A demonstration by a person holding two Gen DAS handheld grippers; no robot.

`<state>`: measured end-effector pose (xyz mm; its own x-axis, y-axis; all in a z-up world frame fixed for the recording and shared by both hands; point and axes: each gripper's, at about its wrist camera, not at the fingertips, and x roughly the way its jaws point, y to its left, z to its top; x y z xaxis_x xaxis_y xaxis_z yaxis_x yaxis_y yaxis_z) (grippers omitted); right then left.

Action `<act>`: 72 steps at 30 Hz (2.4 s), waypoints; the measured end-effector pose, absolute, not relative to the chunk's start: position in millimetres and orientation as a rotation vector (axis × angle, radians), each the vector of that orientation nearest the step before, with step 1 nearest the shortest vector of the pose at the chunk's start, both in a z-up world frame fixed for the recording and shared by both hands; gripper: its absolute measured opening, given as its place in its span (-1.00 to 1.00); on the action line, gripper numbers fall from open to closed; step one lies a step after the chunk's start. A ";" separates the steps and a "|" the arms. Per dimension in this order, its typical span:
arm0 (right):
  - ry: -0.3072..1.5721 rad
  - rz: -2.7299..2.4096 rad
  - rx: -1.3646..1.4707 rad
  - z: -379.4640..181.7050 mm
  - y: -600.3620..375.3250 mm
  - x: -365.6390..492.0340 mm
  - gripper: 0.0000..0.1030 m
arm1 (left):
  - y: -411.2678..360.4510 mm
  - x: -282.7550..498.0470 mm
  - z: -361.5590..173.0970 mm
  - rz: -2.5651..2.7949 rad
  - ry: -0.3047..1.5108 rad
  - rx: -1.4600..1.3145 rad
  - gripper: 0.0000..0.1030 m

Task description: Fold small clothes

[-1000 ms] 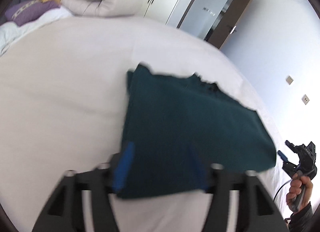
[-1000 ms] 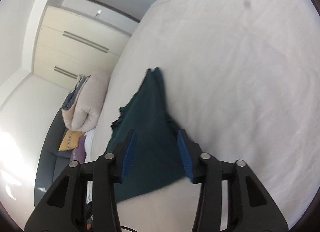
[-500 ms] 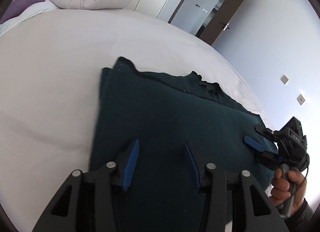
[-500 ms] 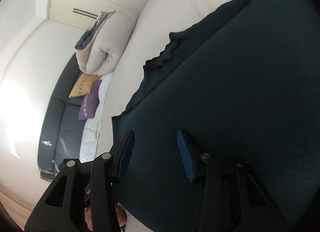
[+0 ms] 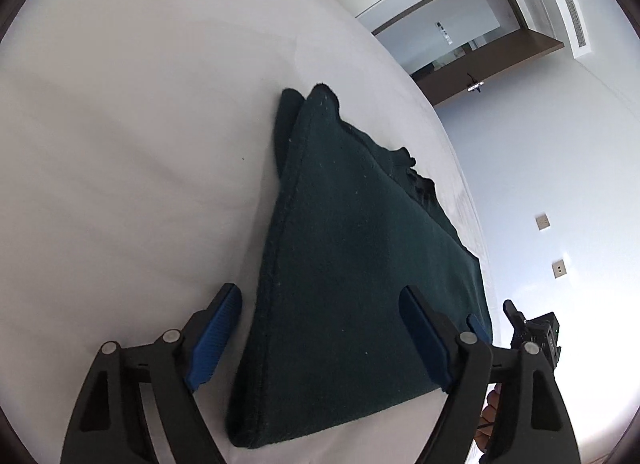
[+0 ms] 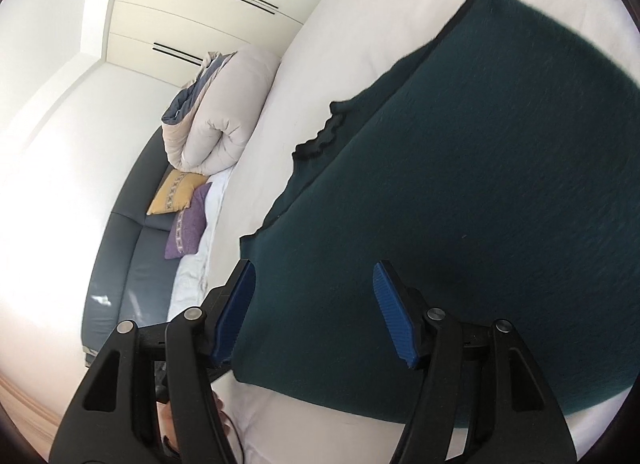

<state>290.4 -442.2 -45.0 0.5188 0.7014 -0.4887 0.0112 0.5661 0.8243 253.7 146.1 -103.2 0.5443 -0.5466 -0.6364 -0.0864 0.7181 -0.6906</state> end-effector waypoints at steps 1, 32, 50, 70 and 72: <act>0.953 0.490 0.890 -46.3 -439.2 289.8 0.18 | 143.5 256.7 -104.1 -0.302 0.987 -0.732 0.57; 1.054 0.624 0.934 -69.1 -410.6 316.0 0.16 | 112.4 274.4 -64.0 -0.383 1.101 -0.763 -0.77; 0.980 0.690 1.381 -77.3 -539.9 334.9 0.48 | -138.2 295.6 -22.5 -0.755 0.988 -0.374 0.05; 1.254 0.405 0.758 -36.0 -482.8 369.1 -0.75 | -79.7 264.2 -67.5 -0.708 1.026 -0.462 0.30; 1.241 0.404 0.682 -29.4 -480.8 369.4 -0.77 | -78.3 264.1 -67.5 -0.705 1.025 -0.464 0.30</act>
<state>369.4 -480.8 -29.4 0.2910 0.6253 -0.7241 0.0787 0.7387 0.6694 264.1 -78.3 -67.5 0.3333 -0.7204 -0.6082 0.3109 0.6930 -0.6504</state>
